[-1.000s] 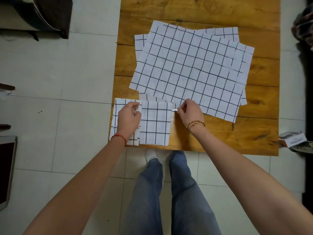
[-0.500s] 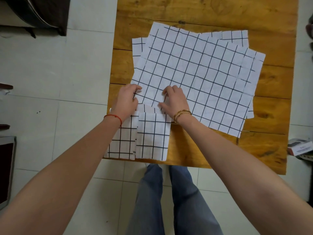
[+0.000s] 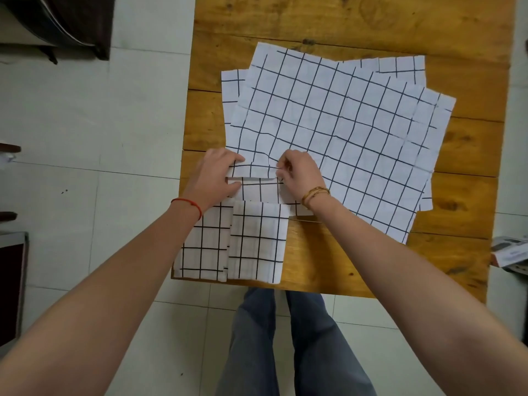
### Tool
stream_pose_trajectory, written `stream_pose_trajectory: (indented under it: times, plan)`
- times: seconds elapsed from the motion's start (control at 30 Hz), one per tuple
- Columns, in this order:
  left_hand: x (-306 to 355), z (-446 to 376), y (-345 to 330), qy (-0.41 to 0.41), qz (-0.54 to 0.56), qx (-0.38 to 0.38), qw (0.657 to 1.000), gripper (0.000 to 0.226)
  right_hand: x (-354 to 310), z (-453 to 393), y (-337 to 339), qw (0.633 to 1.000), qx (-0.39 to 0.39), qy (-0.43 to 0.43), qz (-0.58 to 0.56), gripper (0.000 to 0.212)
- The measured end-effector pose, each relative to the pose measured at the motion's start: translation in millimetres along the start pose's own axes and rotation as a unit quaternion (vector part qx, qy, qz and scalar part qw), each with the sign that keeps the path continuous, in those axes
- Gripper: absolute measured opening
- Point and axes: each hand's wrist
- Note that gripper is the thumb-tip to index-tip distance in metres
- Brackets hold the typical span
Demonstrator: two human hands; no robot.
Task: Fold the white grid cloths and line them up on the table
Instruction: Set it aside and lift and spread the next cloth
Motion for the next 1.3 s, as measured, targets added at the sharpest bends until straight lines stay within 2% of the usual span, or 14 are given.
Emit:
stream_pose_trajectory:
  times: [0.1,0.27,0.37,0.47,0.57,0.63,0.7,0.83,0.93,1.17,1.3]
  plan:
    - [10,-1,3,-0.015,-0.02,0.027,0.999,0.046,6,7,22,0.994,0.016,-0.029,-0.109,0.005]
    - [36,-5,14,-0.047,0.026,0.116,0.992,0.012,25,25,59,0.984,0.034,-0.054,-0.169,0.007]
    - [62,-8,24,-0.086,0.04,0.135,0.986,0.012,32,40,80,0.983,0.039,-0.05,-0.169,0.009]
    - [94,-6,40,-0.129,0.05,0.141,0.98,0.015,25,58,101,0.983,0.082,-0.008,-0.166,0.023]
    - [129,-6,55,-0.168,0.056,0.139,0.974,0.012,10,71,126,0.985,0.138,0.043,-0.092,0.042]
    - [151,-7,64,-0.2,0.048,0.135,0.969,0.011,-1,74,144,0.982,0.169,0.078,-0.027,0.047]
    - [173,-7,72,-0.225,0.04,0.127,0.965,0.012,-11,74,164,0.98,0.174,0.098,0.006,0.044]
    - [213,-5,93,-0.245,0.046,0.127,0.96,0.015,-19,82,206,0.977,0.181,0.111,0.028,0.019]
    - [239,-1,109,-0.252,0.053,0.121,0.959,0.016,-20,96,236,0.977,0.184,0.104,0.034,0.008]
    - [270,8,140,-0.223,0.018,0.117,0.968,0.015,-25,133,314,0.963,0.244,0.117,-0.002,0.007]
    - [278,13,166,-0.21,0.002,0.139,0.968,0.014,-17,148,354,0.953,0.287,0.092,-0.024,0.006]
Point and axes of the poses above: each hand's wrist, its own z-axis away from the middle knuckle, its own y-axis out of the back of the hand, x = y × z, and after that the axes turned 3 degrees about z, right-handed
